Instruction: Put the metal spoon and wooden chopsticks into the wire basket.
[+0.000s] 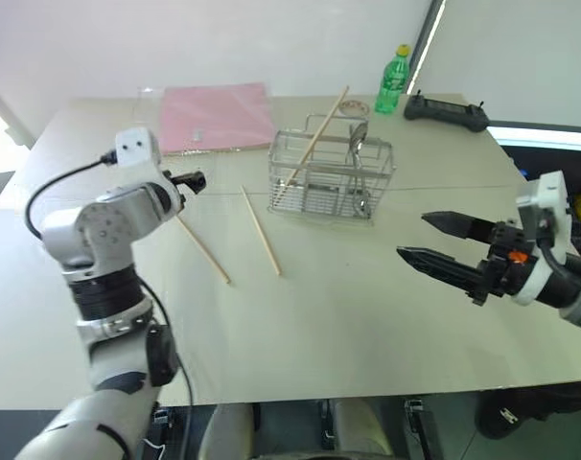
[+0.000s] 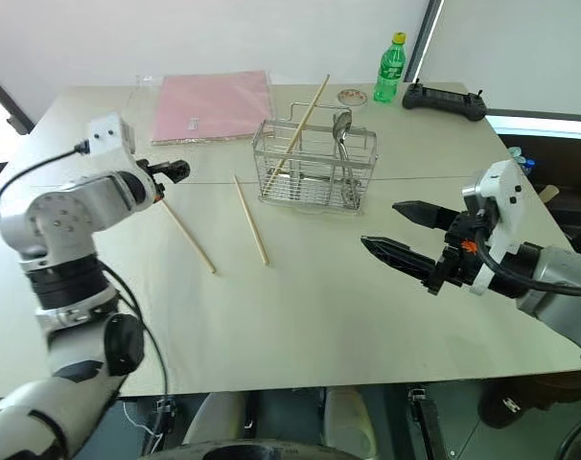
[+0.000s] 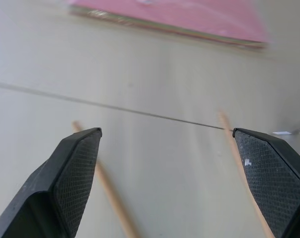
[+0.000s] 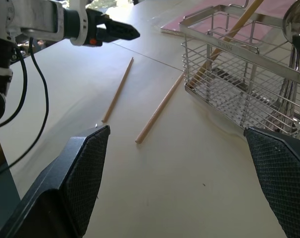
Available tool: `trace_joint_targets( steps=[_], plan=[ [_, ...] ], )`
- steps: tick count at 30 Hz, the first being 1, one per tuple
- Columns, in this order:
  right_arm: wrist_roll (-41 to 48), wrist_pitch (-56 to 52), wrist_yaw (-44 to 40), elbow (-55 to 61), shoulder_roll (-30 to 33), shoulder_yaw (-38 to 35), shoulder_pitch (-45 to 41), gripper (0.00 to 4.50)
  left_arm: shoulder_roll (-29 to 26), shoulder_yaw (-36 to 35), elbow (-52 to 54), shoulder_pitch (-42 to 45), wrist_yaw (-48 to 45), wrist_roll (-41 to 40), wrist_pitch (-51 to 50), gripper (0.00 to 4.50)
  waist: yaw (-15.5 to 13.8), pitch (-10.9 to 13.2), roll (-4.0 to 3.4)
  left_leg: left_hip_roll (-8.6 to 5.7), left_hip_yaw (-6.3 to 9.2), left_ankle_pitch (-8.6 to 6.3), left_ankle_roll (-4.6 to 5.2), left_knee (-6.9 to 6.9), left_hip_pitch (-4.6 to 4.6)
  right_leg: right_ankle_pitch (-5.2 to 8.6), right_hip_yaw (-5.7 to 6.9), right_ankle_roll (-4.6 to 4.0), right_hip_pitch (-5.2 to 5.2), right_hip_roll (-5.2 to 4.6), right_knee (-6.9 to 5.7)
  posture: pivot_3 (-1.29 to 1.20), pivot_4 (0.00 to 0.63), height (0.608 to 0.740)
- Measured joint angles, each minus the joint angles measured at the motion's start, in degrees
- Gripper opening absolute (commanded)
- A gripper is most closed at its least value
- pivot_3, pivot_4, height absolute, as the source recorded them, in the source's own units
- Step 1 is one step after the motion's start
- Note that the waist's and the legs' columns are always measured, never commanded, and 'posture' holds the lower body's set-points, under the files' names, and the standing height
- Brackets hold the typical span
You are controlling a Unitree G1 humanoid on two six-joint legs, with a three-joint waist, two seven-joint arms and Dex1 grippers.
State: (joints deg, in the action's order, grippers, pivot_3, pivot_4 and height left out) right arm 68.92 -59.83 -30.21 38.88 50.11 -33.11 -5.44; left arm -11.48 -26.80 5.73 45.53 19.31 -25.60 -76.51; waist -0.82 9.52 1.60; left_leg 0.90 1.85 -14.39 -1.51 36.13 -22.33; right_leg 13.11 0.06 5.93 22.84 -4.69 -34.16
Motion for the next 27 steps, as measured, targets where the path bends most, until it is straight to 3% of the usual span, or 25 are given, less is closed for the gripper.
trace_joint_targets(
  steps=[6,18,27],
  plan=[
    [2.75,1.54,5.86,0.84,-0.75,1.17,0.61,4.44,2.54,-2.28,-6.32,0.37,4.92,5.80,4.52,4.50,0.00,0.00,0.00,0.00,-0.02,0.00,0.00,0.10,-0.01,0.12,0.01,-0.23,-0.03,0.00,0.04,0.00,0.150,0.721],
    [7.83,5.64,13.63,3.42,-1.33,1.98,3.90,4.44,2.37,-0.55,-34.82,9.54,2.51,11.07,19.99,4.50,0.09,-0.02,0.04,-0.02,-0.03,0.01,-0.02,0.04,-0.05,0.10,0.01,-0.23,-0.02,-0.03,0.09,0.00,0.150,0.721],
    [8.52,8.55,16.57,3.64,-1.33,1.77,7.98,4.44,2.02,0.59,-40.75,11.04,6.08,13.31,25.80,4.50,0.07,-0.02,0.04,0.00,-0.05,0.02,-0.02,0.10,-0.02,0.09,0.01,-0.22,-0.04,-0.02,0.06,0.00,0.150,0.721]
  ],
)
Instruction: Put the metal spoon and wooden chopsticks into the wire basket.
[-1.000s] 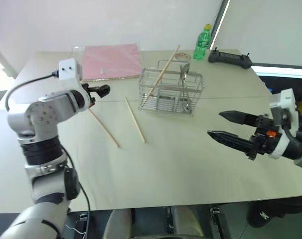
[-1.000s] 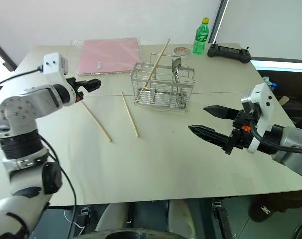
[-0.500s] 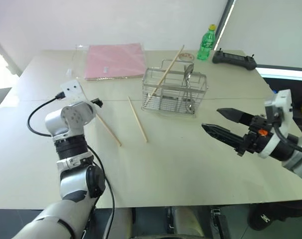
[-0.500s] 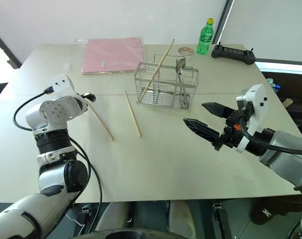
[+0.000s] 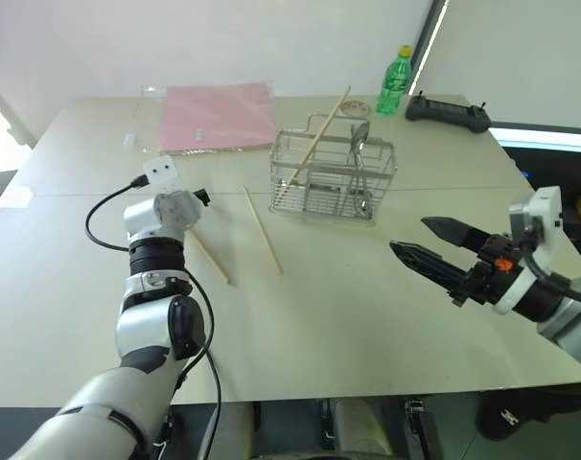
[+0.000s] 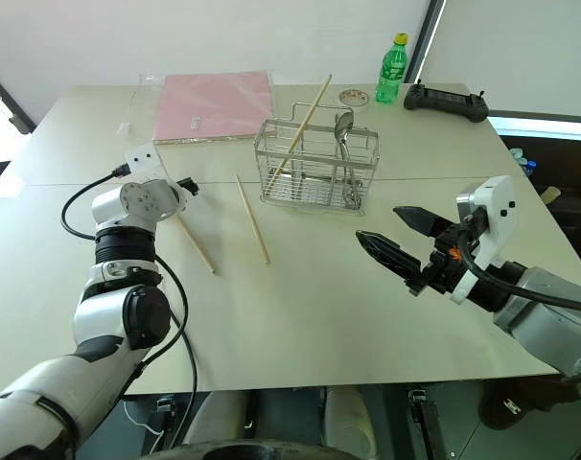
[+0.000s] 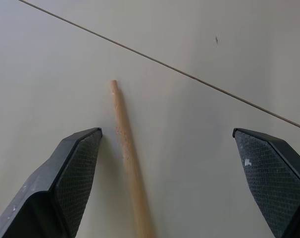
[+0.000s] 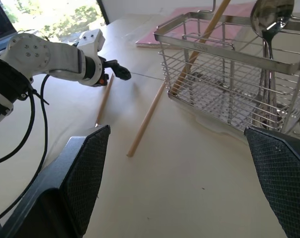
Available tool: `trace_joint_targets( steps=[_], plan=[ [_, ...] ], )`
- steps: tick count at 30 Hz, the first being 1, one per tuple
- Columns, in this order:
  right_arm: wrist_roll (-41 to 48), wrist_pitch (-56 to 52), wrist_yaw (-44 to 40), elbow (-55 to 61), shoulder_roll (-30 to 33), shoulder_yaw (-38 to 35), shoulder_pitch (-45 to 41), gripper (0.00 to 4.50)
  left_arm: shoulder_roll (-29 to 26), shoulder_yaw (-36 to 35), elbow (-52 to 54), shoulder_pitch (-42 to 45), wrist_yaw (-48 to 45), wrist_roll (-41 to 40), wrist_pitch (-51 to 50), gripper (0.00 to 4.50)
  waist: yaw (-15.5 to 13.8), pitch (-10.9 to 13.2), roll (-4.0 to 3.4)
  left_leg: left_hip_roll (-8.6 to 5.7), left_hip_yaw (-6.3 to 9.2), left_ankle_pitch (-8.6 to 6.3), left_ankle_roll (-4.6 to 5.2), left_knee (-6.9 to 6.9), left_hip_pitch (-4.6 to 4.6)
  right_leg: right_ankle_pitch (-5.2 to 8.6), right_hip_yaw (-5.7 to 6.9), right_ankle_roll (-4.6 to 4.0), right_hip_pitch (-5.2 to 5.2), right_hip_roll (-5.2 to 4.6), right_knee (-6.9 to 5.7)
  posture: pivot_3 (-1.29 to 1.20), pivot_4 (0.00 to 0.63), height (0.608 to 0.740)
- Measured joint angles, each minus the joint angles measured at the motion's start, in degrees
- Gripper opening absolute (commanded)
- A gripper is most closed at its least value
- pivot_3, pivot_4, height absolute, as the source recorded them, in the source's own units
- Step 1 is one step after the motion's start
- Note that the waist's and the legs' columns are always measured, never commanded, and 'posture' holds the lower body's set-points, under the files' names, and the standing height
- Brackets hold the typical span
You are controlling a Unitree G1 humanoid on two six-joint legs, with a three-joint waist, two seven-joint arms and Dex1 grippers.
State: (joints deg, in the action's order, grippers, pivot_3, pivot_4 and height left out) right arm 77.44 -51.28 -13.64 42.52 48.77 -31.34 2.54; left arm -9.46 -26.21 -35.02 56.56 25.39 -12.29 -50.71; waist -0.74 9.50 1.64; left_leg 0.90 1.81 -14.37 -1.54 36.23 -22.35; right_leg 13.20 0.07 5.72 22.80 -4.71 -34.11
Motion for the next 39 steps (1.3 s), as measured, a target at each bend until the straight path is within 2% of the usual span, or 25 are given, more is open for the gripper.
trace_joint_targets(
  steps=[3,5,7,13,21,24,28,32,34,39],
  plan=[
    [0.00,1.08,0.66,0.00,0.02,-0.01,0.16,4.44,0.00,0.00,-0.56,0.10,0.76,0.05,0.68,4.50,-0.01,0.00,0.00,0.00,0.01,0.00,0.00,-0.01,0.02,-0.01,0.00,0.01,0.00,0.00,-0.02,0.00,0.150,0.721],
    [0.00,1.70,1.15,0.00,0.09,-0.01,0.15,4.50,0.05,-0.43,-0.82,0.19,1.37,-0.32,1.21,3.93,-0.01,0.00,0.00,0.01,0.01,0.00,0.00,-0.02,0.02,-0.03,0.00,0.05,0.00,0.01,-0.02,0.00,0.150,0.721],
    [0.03,1.73,1.40,-0.03,0.26,-0.01,0.15,4.50,0.06,-0.99,-0.82,0.20,2.07,-0.55,1.26,3.11,-0.05,0.00,0.00,0.00,0.00,0.00,0.00,-0.03,0.02,-0.08,0.00,0.16,0.00,0.00,-0.01,0.00,0.150,0.721],
    [0.38,1.82,1.60,-0.05,1.08,-0.01,0.16,4.50,0.17,-2.48,-0.75,0.25,3.92,-0.82,1.10,0.04,-0.51,-0.01,-0.01,-0.01,0.01,0.00,0.00,0.02,0.01,-0.06,0.01,0.11,-0.05,-0.01,0.02,0.00,0.150,0.721],
    [0.41,2.22,2.03,-0.16,1.25,0.30,-0.43,4.50,0.79,-4.10,-0.79,0.97,4.52,-2.51,1.17,0.04,-1.46,-0.01,-0.01,-0.01,0.01,0.00,-0.01,0.00,0.01,-0.01,0.01,0.03,-0.03,0.00,0.01,0.00,0.150,0.721],
    [0.55,2.22,2.08,-0.22,1.50,0.44,-0.42,4.50,-0.80,-4.09,-2.41,1.78,1.87,-3.16,4.77,0.04,-1.48,0.01,0.02,-0.01,0.00,0.00,-0.01,0.00,-0.04,0.00,0.01,0.01,0.02,0.00,0.01,0.00,0.150,0.721],
    [1.34,2.22,2.41,-0.22,1.89,0.43,-0.20,4.50,-7.92,-3.72,-6.40,7.05,-10.06,-3.45,18.63,0.04,-1.33,0.09,0.16,0.03,-0.04,0.00,-0.01,-0.05,-0.06,0.00,0.02,-0.03,0.12,0.03,0.02,0.00,0.150,0.721],
    [2.05,2.23,2.60,-0.21,1.98,0.33,1.02,4.50,-13.31,-1.32,-6.56,13.63,-29.69,-5.27,32.05,0.04,-1.76,0.08,0.15,0.01,-0.08,0.00,-0.01,-0.08,-0.10,0.02,0.02,-0.06,0.06,-0.03,0.12,0.00,0.150,0.721],
    [2.32,2.23,2.87,-0.18,1.97,0.24,2.04,4.50,-13.59,-0.31,-4.87,16.75,-39.29,-8.30,35.21,0.04,-1.93,0.08,0.15,-0.04,-0.07,0.00,-0.02,-0.06,-0.18,0.02,0.02,-0.07,0.03,-0.11,0.24,0.00,0.150,0.721],
    [2.63,3.28,3.70,0.18,1.85,-0.39,4.11,4.50,-9.10,2.84,-2.24,21.52,-49.12,-12.24,37.84,0.04,-1.54,0.07,0.13,-0.20,-0.17,0.00,0.00,0.01,-0.13,0.00,0.02,-0.04,-0.17,-0.31,0.46,0.00,0.150,0.721]
  ],
)
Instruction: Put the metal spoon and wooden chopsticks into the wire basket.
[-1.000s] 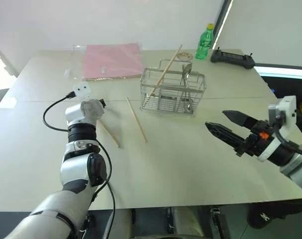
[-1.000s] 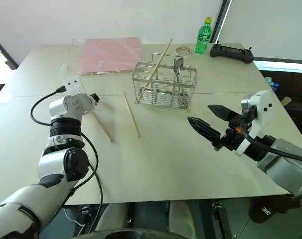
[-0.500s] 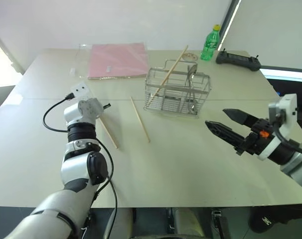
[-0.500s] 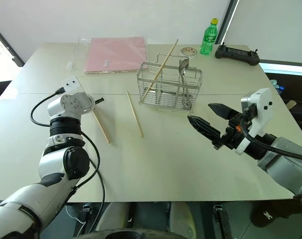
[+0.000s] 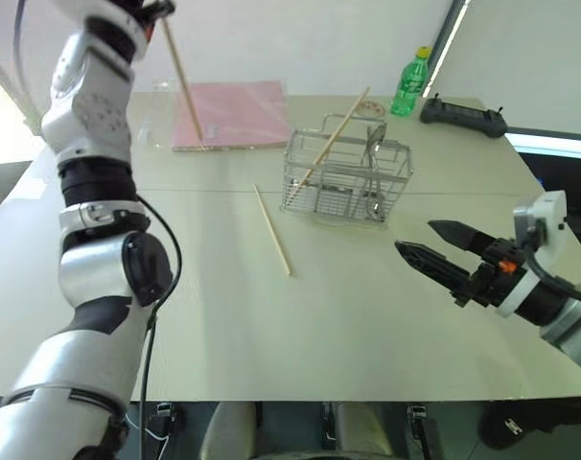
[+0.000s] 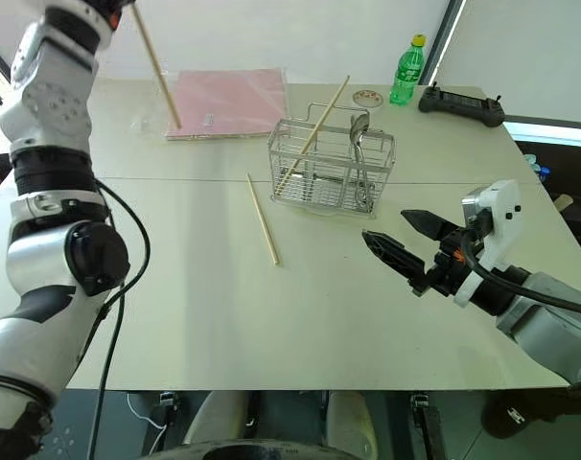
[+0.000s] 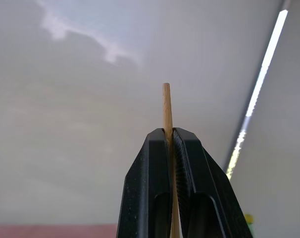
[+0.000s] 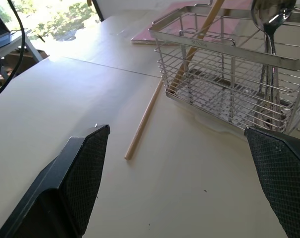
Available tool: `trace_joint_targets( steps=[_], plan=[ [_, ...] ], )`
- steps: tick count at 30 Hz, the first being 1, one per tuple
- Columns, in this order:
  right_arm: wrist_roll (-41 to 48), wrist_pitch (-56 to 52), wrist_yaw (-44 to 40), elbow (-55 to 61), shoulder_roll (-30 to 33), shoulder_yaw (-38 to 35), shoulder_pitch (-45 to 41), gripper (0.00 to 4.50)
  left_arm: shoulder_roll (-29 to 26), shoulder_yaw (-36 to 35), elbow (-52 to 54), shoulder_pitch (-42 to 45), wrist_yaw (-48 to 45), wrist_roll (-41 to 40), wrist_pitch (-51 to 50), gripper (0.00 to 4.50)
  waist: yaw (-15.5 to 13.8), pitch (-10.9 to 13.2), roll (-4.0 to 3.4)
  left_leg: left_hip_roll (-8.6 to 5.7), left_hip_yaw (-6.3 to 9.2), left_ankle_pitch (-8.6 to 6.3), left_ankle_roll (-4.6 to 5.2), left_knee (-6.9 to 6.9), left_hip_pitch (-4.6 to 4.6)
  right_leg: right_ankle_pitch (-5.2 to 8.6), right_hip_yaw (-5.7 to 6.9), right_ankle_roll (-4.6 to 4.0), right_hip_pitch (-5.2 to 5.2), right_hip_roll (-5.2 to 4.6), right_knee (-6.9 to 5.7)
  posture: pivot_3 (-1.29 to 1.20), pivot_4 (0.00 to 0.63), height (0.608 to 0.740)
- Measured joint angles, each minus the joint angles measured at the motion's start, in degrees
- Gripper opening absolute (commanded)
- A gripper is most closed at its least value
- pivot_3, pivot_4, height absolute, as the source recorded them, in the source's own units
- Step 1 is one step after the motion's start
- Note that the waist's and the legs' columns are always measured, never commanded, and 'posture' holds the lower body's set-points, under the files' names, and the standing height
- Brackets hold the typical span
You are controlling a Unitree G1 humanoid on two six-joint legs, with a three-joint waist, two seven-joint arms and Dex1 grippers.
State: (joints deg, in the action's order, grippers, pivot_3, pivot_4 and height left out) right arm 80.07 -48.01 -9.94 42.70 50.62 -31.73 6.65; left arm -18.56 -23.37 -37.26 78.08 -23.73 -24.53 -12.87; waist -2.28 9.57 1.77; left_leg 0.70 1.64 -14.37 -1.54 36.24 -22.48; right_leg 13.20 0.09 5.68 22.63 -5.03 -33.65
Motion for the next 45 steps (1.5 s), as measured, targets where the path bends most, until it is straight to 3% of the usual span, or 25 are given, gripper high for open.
trace_joint_targets(
  steps=[5,25,28,32,35,41,45],
  plan=[
    [0.03,1.81,1.46,2.06,-0.57,-0.28,1.44,4.50,6.73,2.45,-4.00,2.90,-1.51,-0.33,4.47,0.04,-0.01,0.02,0.03,0.05,0.05,0.00,0.01,-0.01,0.02,-0.05,0.01,0.12,0.02,0.11,-0.01,0.00,0.150,0.721],
    [2.86,9.73,9.03,7.52,-3.24,-1.14,9.04,4.50,17.54,8.04,-25.39,5.31,-4.80,6.47,27.88,0.04,-0.01,0.01,0.00,0.21,0.08,-0.05,0.11,-0.06,0.03,-0.06,-0.01,0.12,0.04,0.34,0.07,0.00,0.150,0.721],
    [3.92,10.44,9.69,7.55,-3.20,-1.55,9.61,4.50,17.75,8.41,-25.88,5.22,-4.88,7.07,29.08,1.01,-0.01,0.01,0.00,0.21,0.07,-0.05,0.11,-0.05,0.00,-0.06,-0.02,0.13,0.03,0.33,0.08,0.00,0.150,0.721],
    [4.65,11.36,10.03,7.55,-2.84,-2.15,9.79,4.50,18.10,8.08,-25.63,4.21,-5.26,6.39,28.66,2.99,-0.03,0.01,-0.01,0.21,0.07,-0.06,0.12,-0.03,0.01,-0.06,-0.02,0.13,0.02,0.33,0.08,0.00,0.150,0.721],
    [4.68,11.57,10.07,7.45,-2.52,-2.15,9.67,4.50,18.13,6.94,-23.08,2.93,-6.12,3.73,22.93,4.38,0.00,0.01,-0.01,0.21,0.09,-0.06,0.12,-0.01,0.02,-0.06,-0.02,0.12,0.02,0.33,0.03,0.00,0.150,0.721],
    [4.62,11.71,9.86,6.43,-2.28,-1.71,8.77,4.50,12.29,3.32,-11.23,1.69,-3.98,-4.46,3.22,4.38,0.45,0.01,-0.05,0.25,0.09,-0.06,0.12,-0.06,0.09,-0.06,-0.02,0.15,0.10,0.36,-0.17,0.00,0.150,0.721],
    [4.29,11.65,8.89,5.76,-2.18,-1.11,8.65,4.50,0.73,4.85,-3.30,0.45,2.61,-3.00,-15.32,4.38,1.06,0.00,-0.06,0.25,0.20,-0.05,0.12,-0.05,0.17,-0.10,-0.02,0.30,0.11,0.42,-0.50,0.00,0.150,0.721]
  ],
)
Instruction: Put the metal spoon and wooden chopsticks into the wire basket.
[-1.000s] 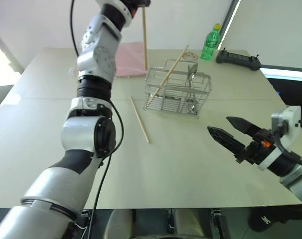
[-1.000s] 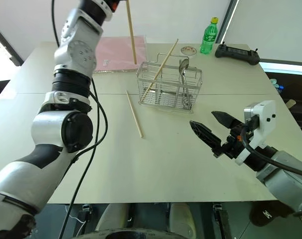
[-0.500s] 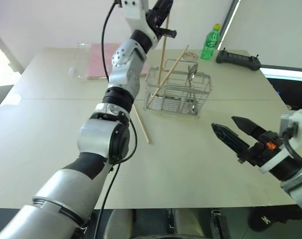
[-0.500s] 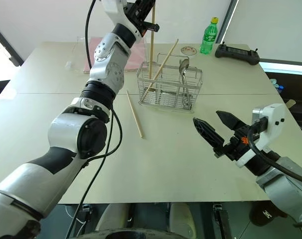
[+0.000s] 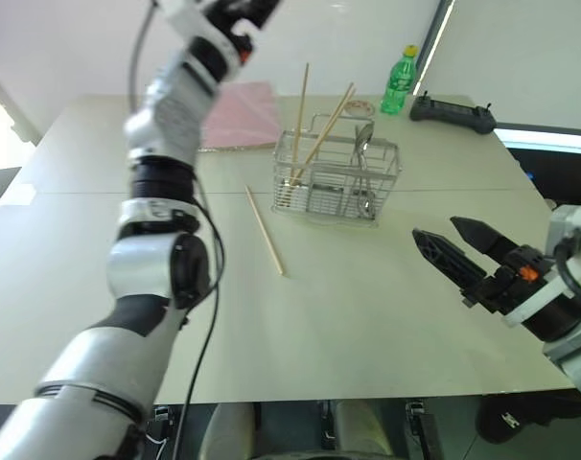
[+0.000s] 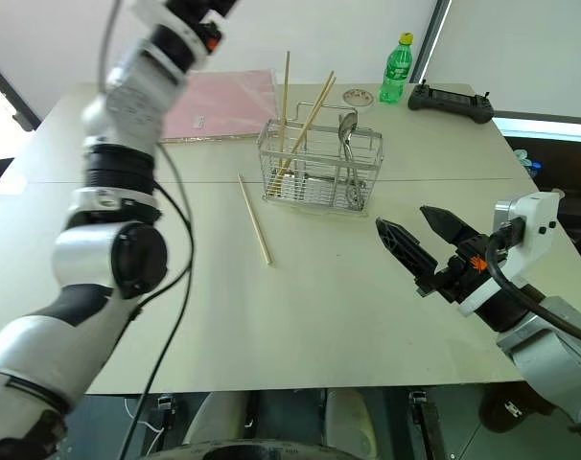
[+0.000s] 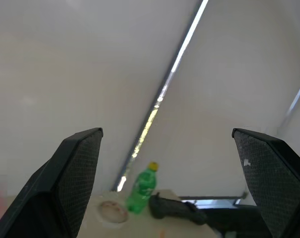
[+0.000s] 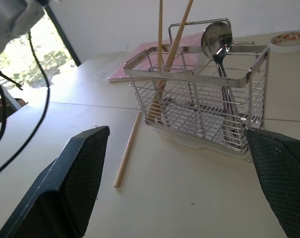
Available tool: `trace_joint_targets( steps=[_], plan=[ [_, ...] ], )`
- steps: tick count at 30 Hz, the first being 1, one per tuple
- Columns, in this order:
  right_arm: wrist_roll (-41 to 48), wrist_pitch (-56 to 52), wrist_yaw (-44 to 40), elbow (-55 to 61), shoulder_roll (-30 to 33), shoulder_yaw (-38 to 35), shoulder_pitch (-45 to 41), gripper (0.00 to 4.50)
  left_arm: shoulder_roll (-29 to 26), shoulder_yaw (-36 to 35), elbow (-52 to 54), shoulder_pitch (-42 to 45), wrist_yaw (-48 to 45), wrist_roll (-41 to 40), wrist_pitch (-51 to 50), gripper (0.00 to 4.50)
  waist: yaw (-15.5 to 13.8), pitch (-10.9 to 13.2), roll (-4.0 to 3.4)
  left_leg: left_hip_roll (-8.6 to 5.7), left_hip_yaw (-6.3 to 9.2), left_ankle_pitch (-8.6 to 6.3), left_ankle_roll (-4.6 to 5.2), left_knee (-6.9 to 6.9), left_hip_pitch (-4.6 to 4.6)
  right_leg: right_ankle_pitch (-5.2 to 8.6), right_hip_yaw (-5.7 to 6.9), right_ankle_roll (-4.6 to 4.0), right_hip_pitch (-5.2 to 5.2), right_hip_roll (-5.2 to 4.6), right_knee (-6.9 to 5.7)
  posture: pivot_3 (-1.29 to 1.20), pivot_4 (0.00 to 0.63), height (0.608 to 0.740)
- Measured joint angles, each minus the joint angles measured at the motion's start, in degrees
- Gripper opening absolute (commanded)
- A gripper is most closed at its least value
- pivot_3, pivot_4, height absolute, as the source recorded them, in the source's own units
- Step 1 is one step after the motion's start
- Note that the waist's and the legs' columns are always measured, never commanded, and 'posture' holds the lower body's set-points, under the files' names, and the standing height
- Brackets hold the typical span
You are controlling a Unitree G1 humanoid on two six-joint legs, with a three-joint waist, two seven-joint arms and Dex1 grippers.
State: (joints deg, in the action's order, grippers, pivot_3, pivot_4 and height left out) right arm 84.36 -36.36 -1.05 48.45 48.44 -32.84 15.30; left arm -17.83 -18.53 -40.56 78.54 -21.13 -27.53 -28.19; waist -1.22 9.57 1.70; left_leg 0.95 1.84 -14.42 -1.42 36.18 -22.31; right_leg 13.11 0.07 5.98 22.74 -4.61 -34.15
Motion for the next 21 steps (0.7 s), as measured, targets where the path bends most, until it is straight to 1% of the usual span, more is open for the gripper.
trace_joint_targets(
  steps=[3,5,7,10,13,16,21],
  plan=[
    [-0.95,-0.54,-1.77,-0.23,0.74,0.45,0.55,4.50,-6.10,5.29,2.49,-1.79,4.48,4.80,-13.92,4.38,0.09,-0.03,-0.05,-0.03,0.03,0.00,-0.01,0.06,0.10,0.08,0.01,-0.12,-0.16,-0.03,0.02,0.00,0.150,0.721],
    [-1.01,-0.97,-3.54,-0.24,1.43,0.45,1.71,4.50,-8.19,7.30,3.46,-4.72,7.21,7.13,-22.86,4.38,0.30,-0.03,-0.04,-0.03,0.03,0.01,-0.02,0.09,0.11,0.09,0.00,-0.13,-0.20,-0.06,0.05,0.00,0.150,0.721],
    [-0.98,-1.49,-5.72,-0.22,2.18,0.33,3.09,4.50,-8.40,8.41,5.27,-8.60,8.88,8.17,-29.13,4.38,0.41,-0.01,0.00,-0.03,0.03,0.02,-0.03,0.11,0.09,0.08,0.00,-0.13,-0.19,-0.07,0.05,0.00,0.150,0.721],
    [-0.95,-2.46,-9.70,0.00,3.28,-0.45,5.41,4.50,-6.52,8.01,7.11,-12.10,12.41,8.71,-36.62,4.38,0.33,0.07,0.12,-0.03,0.07,0.03,-0.06,0.12,-0.05,0.07,0.01,-0.11,-0.06,-0.06,0.02,0.00,0.150,0.721],
    [-0.95,-2.69,-11.56,1.15,4.08,-0.81,6.15,4.50,-3.71,6.52,8.38,-12.26,15.20,8.72,-38.81,4.38,0.34,0.06,0.12,-0.03,0.05,0.03,-0.06,0.10,-0.03,0.05,0.00,-0.07,-0.07,-0.07,0.04,0.00,0.150,0.721],
    [-0.92,-2.66,-11.69,1.56,4.07,-0.74,6.28,4.50,0.01,5.44,7.62,-12.17,18.86,9.49,-38.54,4.38,0.38,0.05,0.12,-0.03,0.04,0.03,-0.06,0.09,-0.01,0.05,0.00,-0.07,-0.07,-0.07,0.04,0.00,0.150,0.721],
    [-0.91,-2.59,-12.57,5.14,3.88,0.02,9.04,4.50,5.22,4.10,-0.23,-10.82,24.28,11.33,-34.54,4.38,0.34,0.05,0.12,-0.03,0.04,0.03,-0.06,0.09,-0.01,0.05,0.00,-0.07,-0.06,-0.06,0.03,0.00,0.150,0.721]
  ],
)
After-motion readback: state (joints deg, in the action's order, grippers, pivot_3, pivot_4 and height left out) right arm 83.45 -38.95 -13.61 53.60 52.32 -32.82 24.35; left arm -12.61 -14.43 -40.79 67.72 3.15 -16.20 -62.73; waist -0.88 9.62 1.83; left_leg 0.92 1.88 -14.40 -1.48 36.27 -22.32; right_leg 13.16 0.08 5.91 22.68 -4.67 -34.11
